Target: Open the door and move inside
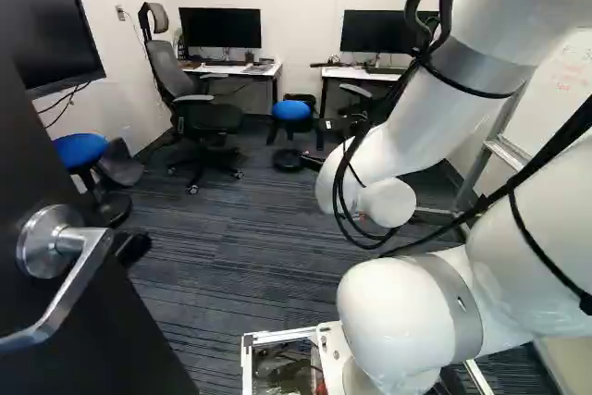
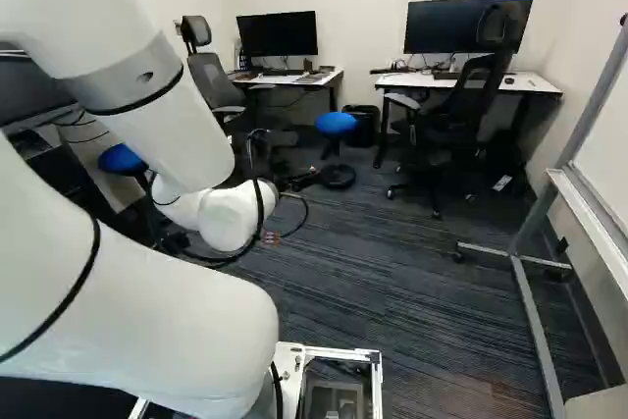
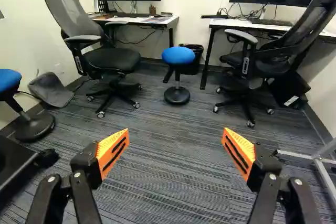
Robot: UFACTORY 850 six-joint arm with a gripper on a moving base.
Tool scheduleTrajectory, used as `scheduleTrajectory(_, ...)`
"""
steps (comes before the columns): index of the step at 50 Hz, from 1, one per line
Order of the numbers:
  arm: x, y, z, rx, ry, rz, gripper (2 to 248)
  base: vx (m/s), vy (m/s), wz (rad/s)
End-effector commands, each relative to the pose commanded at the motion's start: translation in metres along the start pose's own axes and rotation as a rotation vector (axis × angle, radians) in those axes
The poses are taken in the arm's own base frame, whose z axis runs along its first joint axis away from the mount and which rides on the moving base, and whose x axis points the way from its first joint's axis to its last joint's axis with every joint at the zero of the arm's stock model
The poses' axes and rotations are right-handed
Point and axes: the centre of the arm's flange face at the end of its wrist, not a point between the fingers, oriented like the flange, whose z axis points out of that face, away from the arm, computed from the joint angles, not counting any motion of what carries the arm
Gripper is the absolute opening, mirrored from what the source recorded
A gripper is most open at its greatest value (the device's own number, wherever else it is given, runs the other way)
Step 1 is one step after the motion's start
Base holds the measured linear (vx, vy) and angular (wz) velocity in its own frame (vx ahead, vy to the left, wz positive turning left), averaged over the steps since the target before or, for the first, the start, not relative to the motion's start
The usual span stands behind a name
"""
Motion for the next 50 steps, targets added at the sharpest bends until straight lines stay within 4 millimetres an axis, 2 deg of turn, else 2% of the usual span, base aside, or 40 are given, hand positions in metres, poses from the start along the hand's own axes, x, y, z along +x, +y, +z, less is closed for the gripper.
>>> scheduleTrajectory(50, 0.0000, 0.0000, 0.0000, 0.000, 0.000, 0.000, 247, 0.179, 0.006, 0.004)
